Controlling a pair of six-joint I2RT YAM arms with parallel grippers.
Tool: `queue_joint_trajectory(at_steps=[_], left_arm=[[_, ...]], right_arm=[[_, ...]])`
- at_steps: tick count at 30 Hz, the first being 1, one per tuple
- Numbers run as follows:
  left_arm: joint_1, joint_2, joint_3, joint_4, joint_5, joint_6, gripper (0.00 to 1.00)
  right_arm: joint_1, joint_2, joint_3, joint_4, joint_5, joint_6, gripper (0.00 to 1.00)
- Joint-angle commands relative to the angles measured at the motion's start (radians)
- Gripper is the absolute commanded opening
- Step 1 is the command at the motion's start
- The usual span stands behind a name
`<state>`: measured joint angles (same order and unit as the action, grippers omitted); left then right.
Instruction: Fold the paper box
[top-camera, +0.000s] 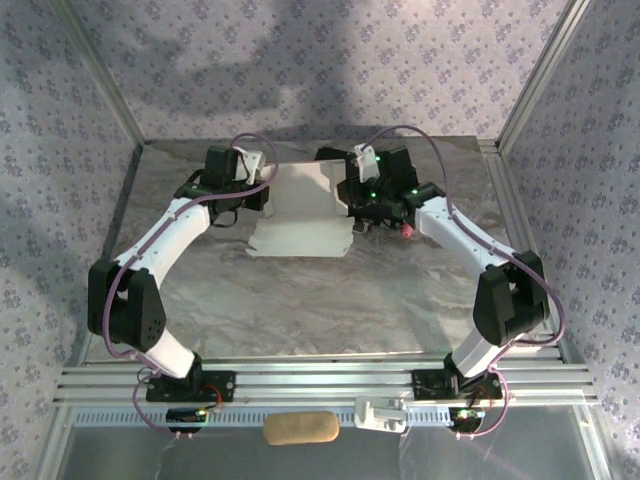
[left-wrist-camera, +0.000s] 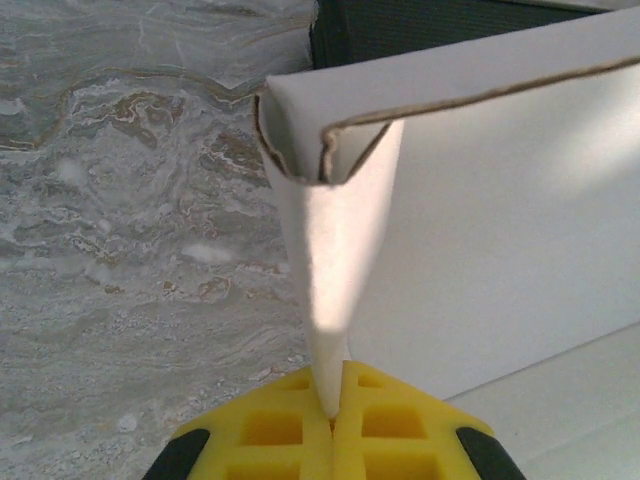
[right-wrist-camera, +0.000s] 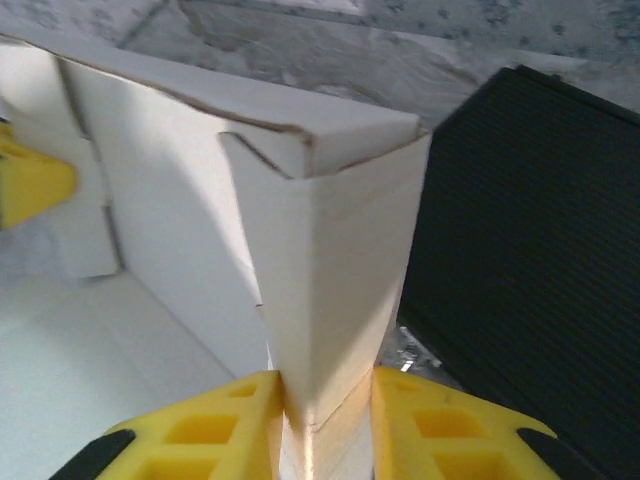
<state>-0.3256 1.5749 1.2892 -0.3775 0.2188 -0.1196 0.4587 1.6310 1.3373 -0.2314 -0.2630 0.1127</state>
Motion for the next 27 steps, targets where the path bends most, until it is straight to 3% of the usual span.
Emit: queue_joint_trajectory(at_steps=[1, 10, 15, 23, 27], left_arm=[[-0.046, -0.012, 0.026, 0.010, 0.067, 0.026, 0.00], [-0.105, 0.033, 0.022, 0.018, -0.038, 0.019, 0.00], [-0.125, 0.034, 0.017, 0.019, -0.081, 0.018, 0.00], [-0.147, 0.052, 0.030, 0.004, -0.108, 0.028, 0.00], [-0.151, 0.057, 0.029, 0.002, -0.114, 0.030, 0.00]], right_arm=[[0.061, 0.044, 0.050, -0.034, 0.163, -0.020, 0.23], [0.126, 0.107, 0.033, -0.017, 0.446, 0.064, 0.00], [0.144, 0.120, 0.020, -0.014, 0.540, 0.100, 0.01], [0.133, 0.147, 0.029, -0.011, 0.515, 0.109, 0.16], [0.131, 0.167, 0.049, -0.023, 0.514, 0.114, 0.18]])
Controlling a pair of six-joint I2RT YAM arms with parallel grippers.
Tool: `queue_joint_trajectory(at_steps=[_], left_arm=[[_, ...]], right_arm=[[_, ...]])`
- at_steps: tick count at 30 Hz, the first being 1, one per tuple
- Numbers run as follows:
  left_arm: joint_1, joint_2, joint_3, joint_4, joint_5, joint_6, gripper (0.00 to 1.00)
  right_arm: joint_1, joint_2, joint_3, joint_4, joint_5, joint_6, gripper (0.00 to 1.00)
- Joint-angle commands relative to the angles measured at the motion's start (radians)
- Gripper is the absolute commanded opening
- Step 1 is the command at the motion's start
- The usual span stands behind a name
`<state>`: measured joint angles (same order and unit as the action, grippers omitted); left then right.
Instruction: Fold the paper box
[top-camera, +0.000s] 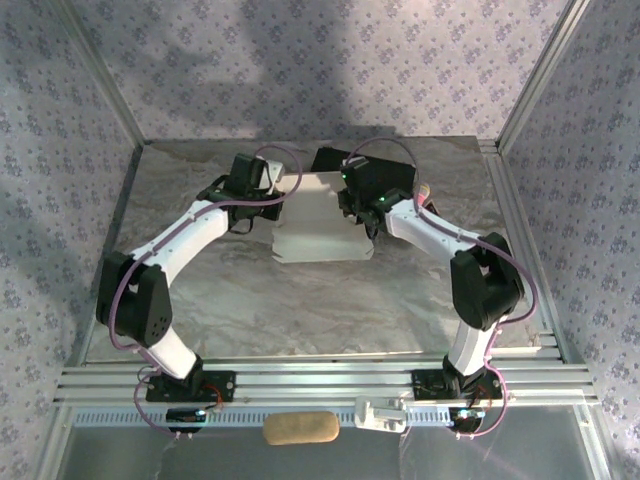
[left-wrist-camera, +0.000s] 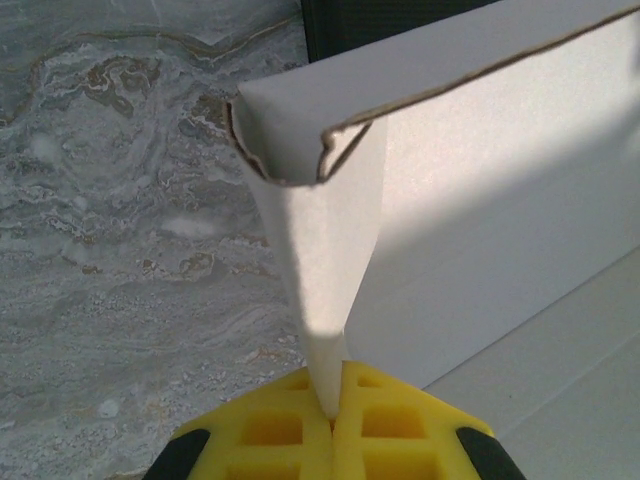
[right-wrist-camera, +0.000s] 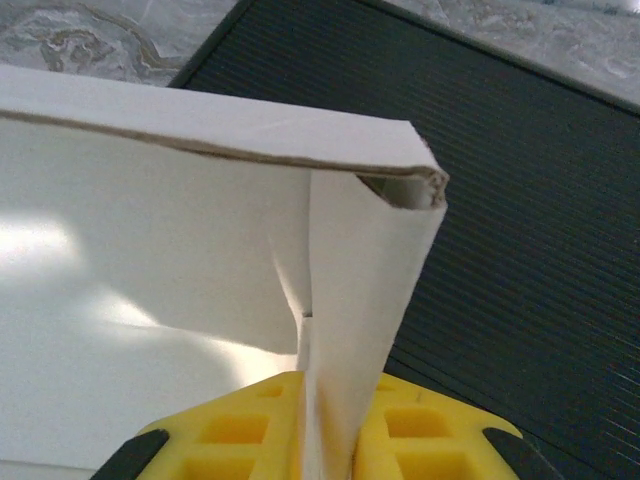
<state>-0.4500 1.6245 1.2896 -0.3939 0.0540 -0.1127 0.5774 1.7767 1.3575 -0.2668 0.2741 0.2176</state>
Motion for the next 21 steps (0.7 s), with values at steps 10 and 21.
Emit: queue_joint_trajectory(at_steps=[10, 21], left_arm=[[-0.036, 0.008, 0.034, 0.016, 0.027, 0.020, 0.00], [-0.046, 0.010, 0.031, 0.021, 0.017, 0.002, 0.00]], right_arm=[[0.055, 0.077, 0.118, -0.156, 0.261, 0.087, 0.00], [0.103, 0.137, 0.215, -0.341, 0.410, 0.208, 0.00]])
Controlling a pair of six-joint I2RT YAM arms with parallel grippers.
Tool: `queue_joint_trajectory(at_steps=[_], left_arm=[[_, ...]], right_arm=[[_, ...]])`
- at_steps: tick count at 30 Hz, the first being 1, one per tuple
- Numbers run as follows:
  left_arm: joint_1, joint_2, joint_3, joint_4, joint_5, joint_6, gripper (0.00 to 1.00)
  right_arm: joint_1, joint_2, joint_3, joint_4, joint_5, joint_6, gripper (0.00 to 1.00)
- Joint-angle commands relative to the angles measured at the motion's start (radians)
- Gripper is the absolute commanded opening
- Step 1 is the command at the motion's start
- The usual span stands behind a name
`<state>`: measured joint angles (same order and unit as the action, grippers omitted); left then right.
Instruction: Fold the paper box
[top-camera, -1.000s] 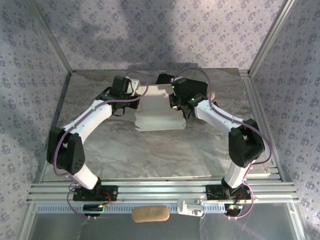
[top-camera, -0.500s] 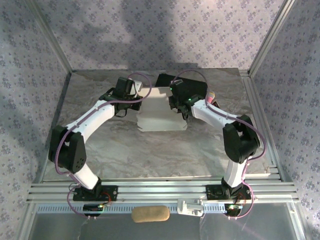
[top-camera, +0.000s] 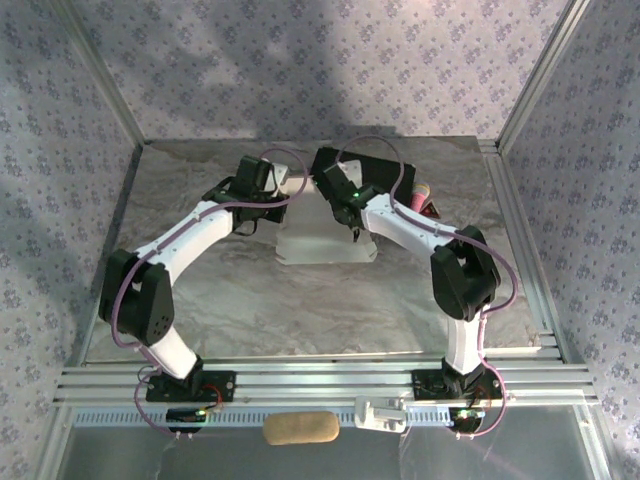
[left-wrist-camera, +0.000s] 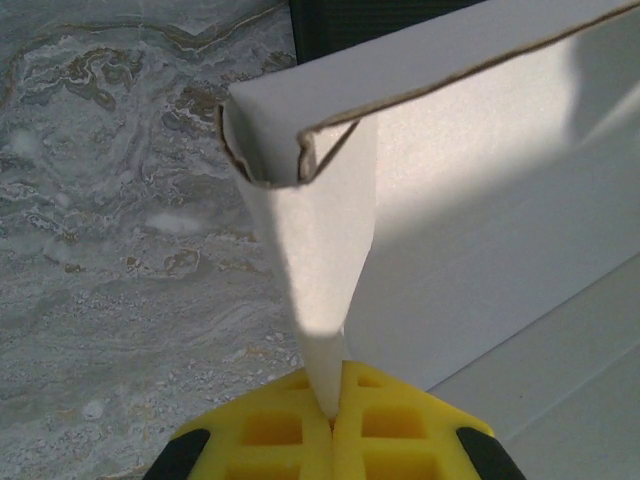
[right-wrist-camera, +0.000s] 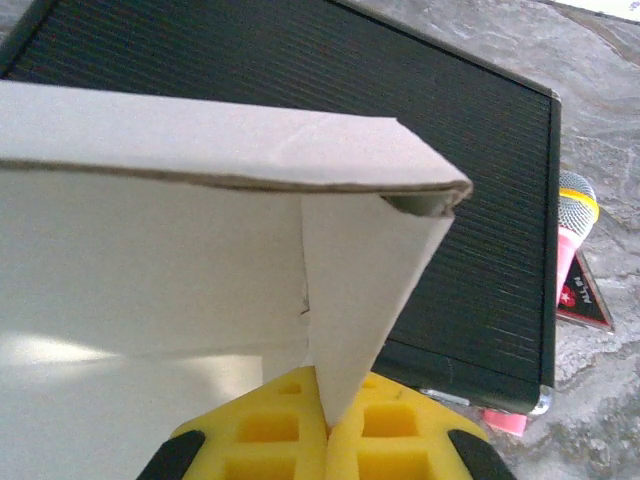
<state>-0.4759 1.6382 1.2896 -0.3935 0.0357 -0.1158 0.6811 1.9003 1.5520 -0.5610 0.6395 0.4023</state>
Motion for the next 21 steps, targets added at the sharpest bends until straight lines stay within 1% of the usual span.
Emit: queue_joint_trajectory(at_steps=[1, 3, 4, 7, 9, 11, 13, 15, 21], left_arm=[[-0.020, -0.003, 0.029, 0.021, 0.036, 0.003, 0.00], [-0.021, -0.004, 0.028, 0.022, 0.039, -0.001, 0.00], [-0.020, -0.002, 0.028, 0.025, 0.039, -0.004, 0.00], [-0.022, -0.003, 0.024, 0.028, 0.039, -0.013, 0.00], [-0.022, -0.002, 0.024, 0.031, 0.040, -0.016, 0.00], [-0.023, -0.002, 0.026, 0.033, 0.039, -0.020, 0.00], [-0.025, -0.002, 0.028, 0.032, 0.043, -0.022, 0.00], [-0.027, -0.001, 0.031, 0.033, 0.044, -0.026, 0.00], [-0.033, -0.002, 0.034, 0.033, 0.038, -0.038, 0.00]], right_arm=[[-0.006, 0.006, 0.009, -0.021, 0.012, 0.012, 0.00], [-0.015, -0.009, -0.016, 0.034, -0.036, -0.012, 0.00], [-0.018, -0.009, -0.012, 0.032, -0.045, -0.013, 0.00], [-0.030, 0.020, 0.035, -0.031, -0.018, 0.006, 0.00], [-0.031, 0.033, 0.046, -0.036, -0.001, 0.004, 0.00], [-0.026, 0.040, 0.051, -0.066, 0.030, 0.003, 0.00], [-0.010, 0.057, 0.080, -0.116, 0.111, 0.010, 0.00], [0.006, 0.071, 0.104, -0.152, 0.160, 0.021, 0.00], [0.043, 0.105, 0.158, -0.244, 0.268, 0.096, 0.00]])
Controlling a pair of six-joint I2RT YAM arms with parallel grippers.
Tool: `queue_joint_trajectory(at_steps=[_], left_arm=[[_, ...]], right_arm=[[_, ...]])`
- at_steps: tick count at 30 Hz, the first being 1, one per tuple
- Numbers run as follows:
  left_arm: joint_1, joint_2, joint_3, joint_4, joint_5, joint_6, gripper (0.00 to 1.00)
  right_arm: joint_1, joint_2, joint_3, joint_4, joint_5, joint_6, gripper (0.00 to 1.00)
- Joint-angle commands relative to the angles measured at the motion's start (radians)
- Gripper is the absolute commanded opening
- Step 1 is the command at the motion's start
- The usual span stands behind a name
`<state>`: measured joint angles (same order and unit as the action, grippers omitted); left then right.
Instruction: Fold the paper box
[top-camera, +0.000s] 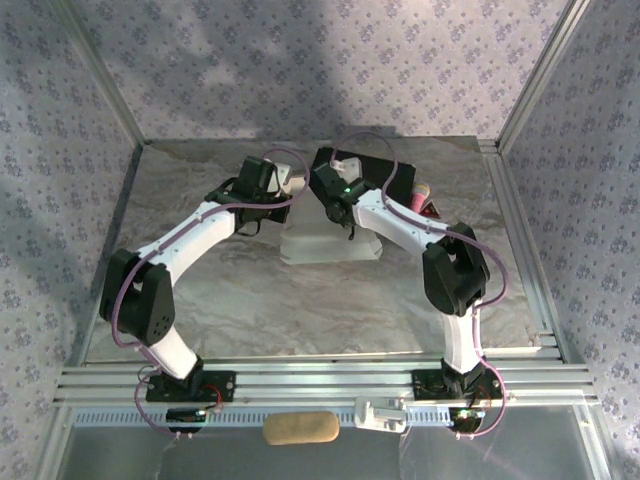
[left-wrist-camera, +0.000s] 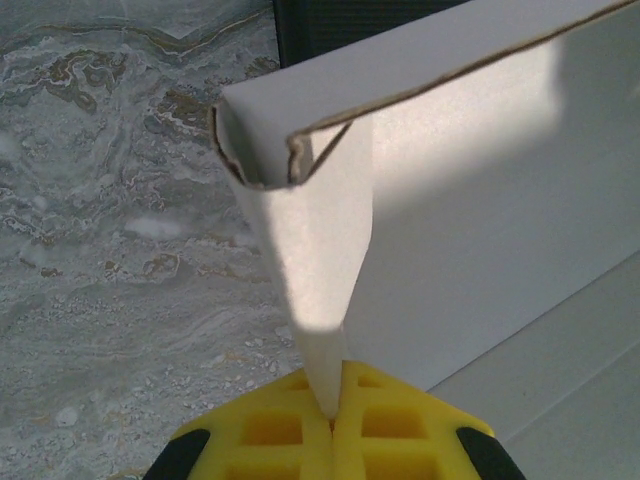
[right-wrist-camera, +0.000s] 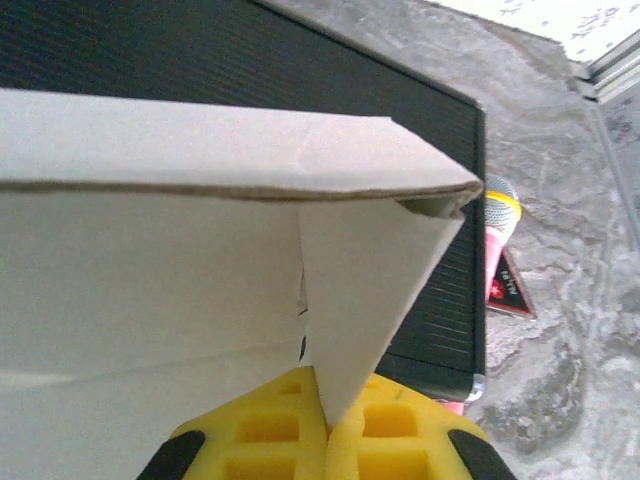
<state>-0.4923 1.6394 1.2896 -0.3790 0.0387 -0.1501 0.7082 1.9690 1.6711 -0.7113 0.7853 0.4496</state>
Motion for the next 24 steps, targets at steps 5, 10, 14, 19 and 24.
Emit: queue_joint_trajectory(at_steps=[5, 10, 14, 19, 24], left_arm=[[-0.016, -0.004, 0.024, 0.021, 0.020, -0.018, 0.00], [-0.013, -0.001, -0.014, 0.068, -0.012, -0.055, 0.00], [-0.015, 0.016, -0.060, 0.149, -0.011, -0.094, 0.00], [-0.015, 0.060, -0.104, 0.242, -0.025, -0.121, 0.00], [-0.020, 0.117, -0.113, 0.293, -0.044, -0.126, 0.00]], right_arm=[[0.030, -0.001, -0.022, -0.022, 0.094, 0.046, 0.00], [0.030, -0.087, -0.123, 0.064, 0.033, 0.043, 0.00], [0.032, -0.083, -0.140, 0.054, 0.021, 0.054, 0.00], [0.037, -0.082, -0.183, 0.075, 0.019, 0.078, 0.00], [0.043, -0.070, -0.203, 0.091, 0.028, 0.087, 0.00]])
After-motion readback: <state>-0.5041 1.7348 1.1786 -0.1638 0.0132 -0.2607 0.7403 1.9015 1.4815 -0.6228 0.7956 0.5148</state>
